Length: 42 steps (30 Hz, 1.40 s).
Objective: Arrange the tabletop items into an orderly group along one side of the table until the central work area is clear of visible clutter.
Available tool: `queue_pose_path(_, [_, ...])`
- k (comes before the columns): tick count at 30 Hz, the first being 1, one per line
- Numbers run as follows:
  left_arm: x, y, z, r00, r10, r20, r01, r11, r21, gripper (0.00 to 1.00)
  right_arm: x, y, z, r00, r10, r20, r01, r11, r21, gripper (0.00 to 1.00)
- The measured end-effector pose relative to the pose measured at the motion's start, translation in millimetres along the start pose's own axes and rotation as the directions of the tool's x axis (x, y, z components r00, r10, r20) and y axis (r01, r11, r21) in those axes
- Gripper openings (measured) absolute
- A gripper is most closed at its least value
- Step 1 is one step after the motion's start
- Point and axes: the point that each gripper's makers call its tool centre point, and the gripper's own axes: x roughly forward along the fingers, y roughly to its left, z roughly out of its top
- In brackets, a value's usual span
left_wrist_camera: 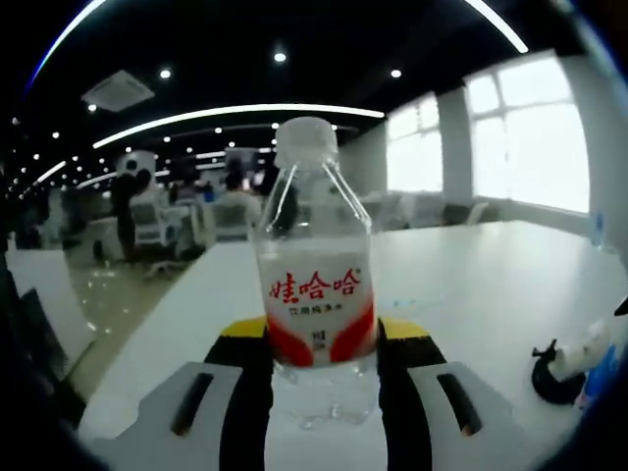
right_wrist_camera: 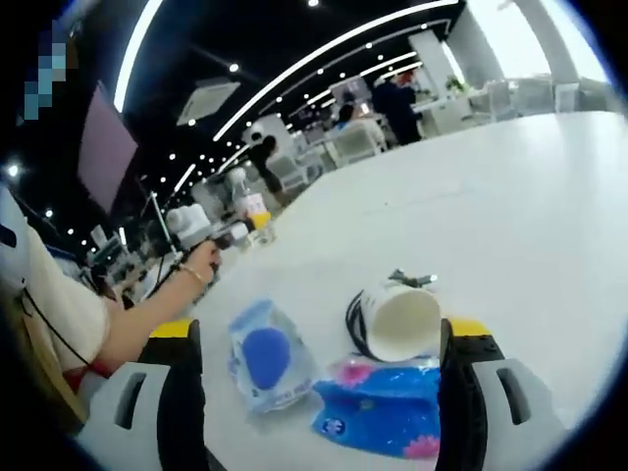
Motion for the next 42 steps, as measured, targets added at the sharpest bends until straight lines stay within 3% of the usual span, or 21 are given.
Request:
queue_pose_path(15, [23.9, -0.2, -26.4, 1.000, -0.011, 0.002, 0.011, 1.000, -0.004, 0.37, 6.6, 0.5, -15.3, 0.998, 0.009, -0.059, -0.007, 1.000, 0.026, 0.99])
queue_pose_path(26, [27.5, 2.7, -39.8, 1.000, 0.001, 0.008, -0.001, 1.000, -0.030, 0.37, 15.7, 15.9, -31.1, 0.992, 0.037, -0.123, -0.038, 0.999, -0.004, 0.99])
queue_pose_path(33, [22.9, -0.4, -59.6, 0.999, 0.025, -0.026, -0.026, 0.999, -0.044, 0.38, 18.9, 17.0, -33.9, 0.991, 0.040, -0.128, -0.040, 0.999, 0.006, 0.99])
queue_pose_path(42, [20.2, -11.9, -58.3, 1.000, 0.022, -0.022, -0.022, 1.000, -0.015, 0.38, 21.5, 14.2, -38.7, 0.989, 0.038, -0.143, -0.036, 0.999, 0.021, 0.99])
